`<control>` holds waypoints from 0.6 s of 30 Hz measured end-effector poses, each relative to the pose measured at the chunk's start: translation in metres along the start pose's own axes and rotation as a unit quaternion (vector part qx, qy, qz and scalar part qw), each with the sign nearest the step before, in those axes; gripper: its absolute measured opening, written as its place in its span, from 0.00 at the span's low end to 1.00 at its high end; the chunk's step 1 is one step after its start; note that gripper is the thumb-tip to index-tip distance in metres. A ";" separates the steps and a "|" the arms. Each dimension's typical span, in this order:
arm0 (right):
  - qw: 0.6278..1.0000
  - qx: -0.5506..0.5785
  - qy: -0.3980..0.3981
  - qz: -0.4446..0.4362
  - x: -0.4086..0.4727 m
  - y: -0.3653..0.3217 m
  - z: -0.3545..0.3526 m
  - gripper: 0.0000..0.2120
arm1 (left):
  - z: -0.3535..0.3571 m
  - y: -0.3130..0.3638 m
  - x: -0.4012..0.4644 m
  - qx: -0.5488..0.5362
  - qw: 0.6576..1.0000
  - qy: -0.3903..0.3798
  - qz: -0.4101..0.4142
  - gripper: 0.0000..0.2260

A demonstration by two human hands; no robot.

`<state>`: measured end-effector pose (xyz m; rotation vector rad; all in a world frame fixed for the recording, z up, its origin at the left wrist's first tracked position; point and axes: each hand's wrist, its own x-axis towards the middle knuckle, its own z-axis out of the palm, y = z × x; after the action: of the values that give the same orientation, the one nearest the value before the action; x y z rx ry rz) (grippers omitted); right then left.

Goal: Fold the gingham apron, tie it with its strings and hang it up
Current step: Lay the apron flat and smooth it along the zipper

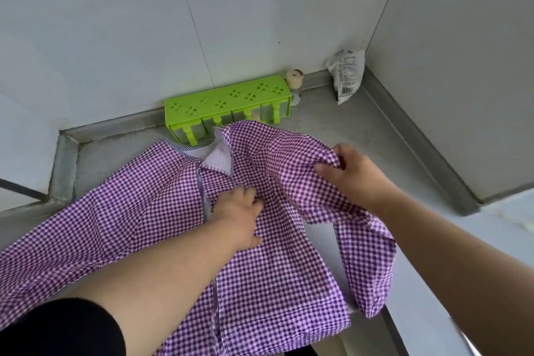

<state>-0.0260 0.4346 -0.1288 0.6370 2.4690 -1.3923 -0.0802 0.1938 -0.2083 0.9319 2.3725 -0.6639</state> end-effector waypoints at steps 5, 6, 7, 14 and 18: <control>0.958 -0.202 -0.196 -0.052 -0.017 0.003 0.025 0.34 | -0.002 0.011 0.008 -0.073 0.996 0.022 0.035 0.43; 0.950 -0.195 -0.237 -0.050 -0.022 0.005 0.029 0.31 | -0.002 0.014 0.009 -0.097 0.995 0.010 0.029 0.43; 0.943 -0.181 -0.278 -0.040 -0.026 0.008 0.030 0.27 | -0.004 0.017 0.010 -0.113 0.993 0.001 0.027 0.42; 0.903 -0.311 -0.294 0.031 -0.015 0.038 -0.007 0.19 | -0.010 0.023 0.021 -0.101 0.994 0.000 0.043 0.41; 0.933 -0.341 -0.055 0.099 0.025 0.057 -0.051 0.17 | -0.018 0.027 0.024 -0.096 0.994 -0.017 0.043 0.41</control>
<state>-0.0204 0.5097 -0.1553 0.5918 2.4733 -0.4212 -0.0814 0.2334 -0.2159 0.9253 2.3037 -0.4071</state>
